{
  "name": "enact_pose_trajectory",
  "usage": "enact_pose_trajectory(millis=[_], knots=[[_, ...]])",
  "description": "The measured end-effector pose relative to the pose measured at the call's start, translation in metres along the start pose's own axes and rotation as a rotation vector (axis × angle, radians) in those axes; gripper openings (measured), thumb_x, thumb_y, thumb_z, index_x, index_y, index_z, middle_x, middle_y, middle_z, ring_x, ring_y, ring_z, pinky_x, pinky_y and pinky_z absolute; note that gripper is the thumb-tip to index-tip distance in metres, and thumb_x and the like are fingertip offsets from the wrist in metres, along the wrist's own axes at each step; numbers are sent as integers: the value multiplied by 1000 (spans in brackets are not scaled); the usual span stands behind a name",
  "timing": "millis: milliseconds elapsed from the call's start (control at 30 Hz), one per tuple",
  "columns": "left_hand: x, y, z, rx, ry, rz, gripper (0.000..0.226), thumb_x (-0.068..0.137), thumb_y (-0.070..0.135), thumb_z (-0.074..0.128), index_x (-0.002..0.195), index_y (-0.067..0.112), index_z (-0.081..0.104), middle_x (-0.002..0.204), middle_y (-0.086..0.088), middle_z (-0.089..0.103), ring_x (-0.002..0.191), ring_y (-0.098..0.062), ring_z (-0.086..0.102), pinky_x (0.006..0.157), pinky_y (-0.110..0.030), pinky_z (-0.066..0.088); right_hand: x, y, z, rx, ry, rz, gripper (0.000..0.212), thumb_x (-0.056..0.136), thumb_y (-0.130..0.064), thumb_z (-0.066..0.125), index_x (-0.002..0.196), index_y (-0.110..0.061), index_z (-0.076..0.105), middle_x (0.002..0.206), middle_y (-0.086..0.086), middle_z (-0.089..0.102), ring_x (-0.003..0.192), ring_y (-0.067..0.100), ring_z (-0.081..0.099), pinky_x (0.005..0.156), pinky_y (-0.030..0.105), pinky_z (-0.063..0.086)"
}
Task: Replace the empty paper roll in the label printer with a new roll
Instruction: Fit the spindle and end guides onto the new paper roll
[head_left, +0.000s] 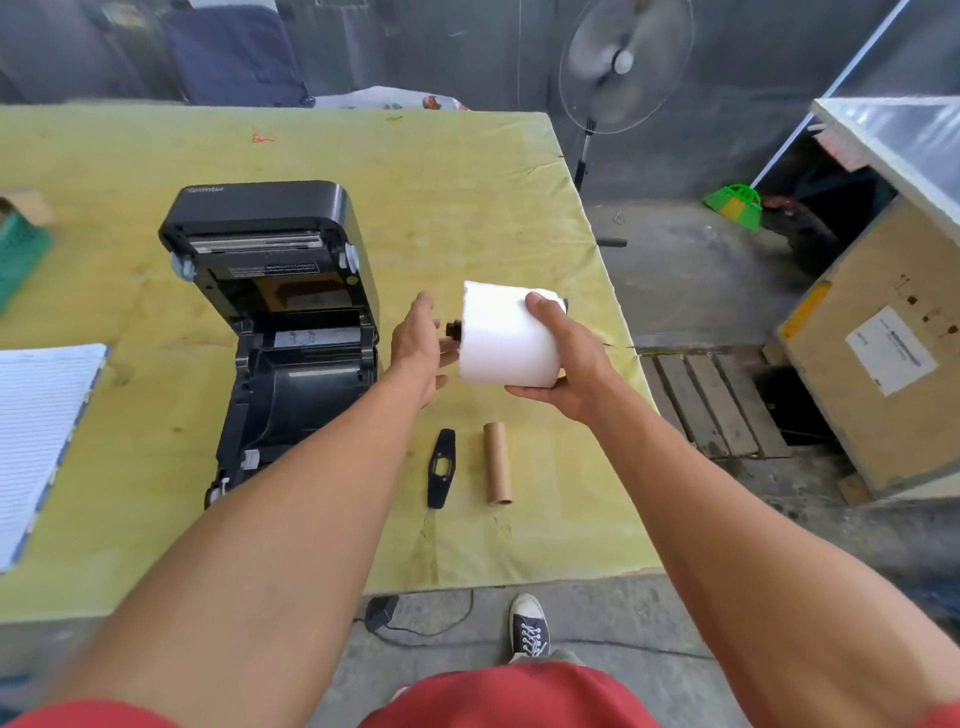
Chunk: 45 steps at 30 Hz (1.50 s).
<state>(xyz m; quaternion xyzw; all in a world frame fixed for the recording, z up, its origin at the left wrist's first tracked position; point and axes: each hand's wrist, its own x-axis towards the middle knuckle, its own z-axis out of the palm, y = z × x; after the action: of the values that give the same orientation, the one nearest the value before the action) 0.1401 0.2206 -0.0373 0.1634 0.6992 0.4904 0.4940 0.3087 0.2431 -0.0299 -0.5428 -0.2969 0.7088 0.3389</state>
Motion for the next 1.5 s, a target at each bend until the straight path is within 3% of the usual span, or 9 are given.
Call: enact_pose_trajectory(millis=[67, 167, 333, 533, 700, 833, 1000, 1400, 1500], knots=[[4, -10, -7, 368, 66, 41, 30, 99, 28, 47, 114, 7, 62, 95, -9, 70, 90, -27, 68, 87, -42, 54, 4, -3, -3, -5, -13, 7, 81, 60, -54, 86, 125, -18, 55, 122, 7, 63, 100, 33, 70, 66, 50, 62], [3, -35, -23, 1137, -73, 100, 13, 93, 15, 61, 103, 8, 59, 91, -8, 61, 74, -22, 60, 60, -31, 51, 11, -8, -6, 10, -23, 23, 79, 61, -52, 87, 125, -19, 55, 123, 7, 63, 100, 32, 69, 65, 49, 62], [-5, -80, -21, 1487, -163, 108, 59, 75, 28, 86, 116, 8, 48, 97, -6, 54, 85, -23, 53, 62, -31, 42, 21, -14, -8, 3, -40, 26, 78, 61, -51, 87, 125, -19, 56, 124, 7, 63, 101, 32, 69, 66, 50, 62], [-2, -94, -19, 1295, -81, 85, 60, 73, 12, 82, 119, 5, 44, 112, -12, 55, 95, -28, 56, 69, -34, 44, 28, -15, -7, -5, -44, 34, 81, 58, -52, 88, 124, -19, 56, 123, 7, 64, 101, 32, 70, 66, 50, 62], [1, -93, -23, 1147, -117, 81, 13, 80, 10, 76, 87, 8, 65, 90, -9, 66, 81, -25, 63, 53, -26, 41, 29, -13, -6, -20, -58, 38, 79, 59, -53, 88, 124, -20, 57, 123, 7, 65, 101, 33, 71, 67, 50, 62], [5, -60, -21, 700, 93, 166, 27, 89, 21, 71, 65, 13, 63, 65, 0, 58, 61, -16, 55, 49, -24, 36, 26, -12, -3, -30, -51, 35, 79, 60, -53, 87, 124, -19, 57, 122, 7, 65, 100, 33, 70, 66, 49, 62], [5, -7, -17, 170, 139, 177, 25, 97, 17, 64, 74, 8, 70, 91, -14, 74, 87, -30, 73, 76, -41, 63, 18, -14, 3, -28, -40, 16, 80, 62, -53, 86, 126, -18, 55, 123, 8, 64, 101, 33, 69, 64, 49, 62], [-19, 13, -20, 208, -35, 370, 27, 93, 25, 65, 71, 13, 76, 91, -8, 77, 93, -33, 73, 80, -45, 63, -9, -8, 9, -46, 28, -57, 82, 61, -57, 84, 126, -16, 55, 118, 7, 66, 96, 32, 71, 68, 52, 63], [-28, 16, -20, 228, -33, 399, 32, 84, 31, 67, 79, 2, 78, 97, -20, 76, 97, -39, 72, 81, -52, 61, -17, -7, 9, -39, 53, -68, 81, 61, -57, 84, 125, -17, 56, 118, 7, 66, 96, 32, 70, 69, 53, 63]])
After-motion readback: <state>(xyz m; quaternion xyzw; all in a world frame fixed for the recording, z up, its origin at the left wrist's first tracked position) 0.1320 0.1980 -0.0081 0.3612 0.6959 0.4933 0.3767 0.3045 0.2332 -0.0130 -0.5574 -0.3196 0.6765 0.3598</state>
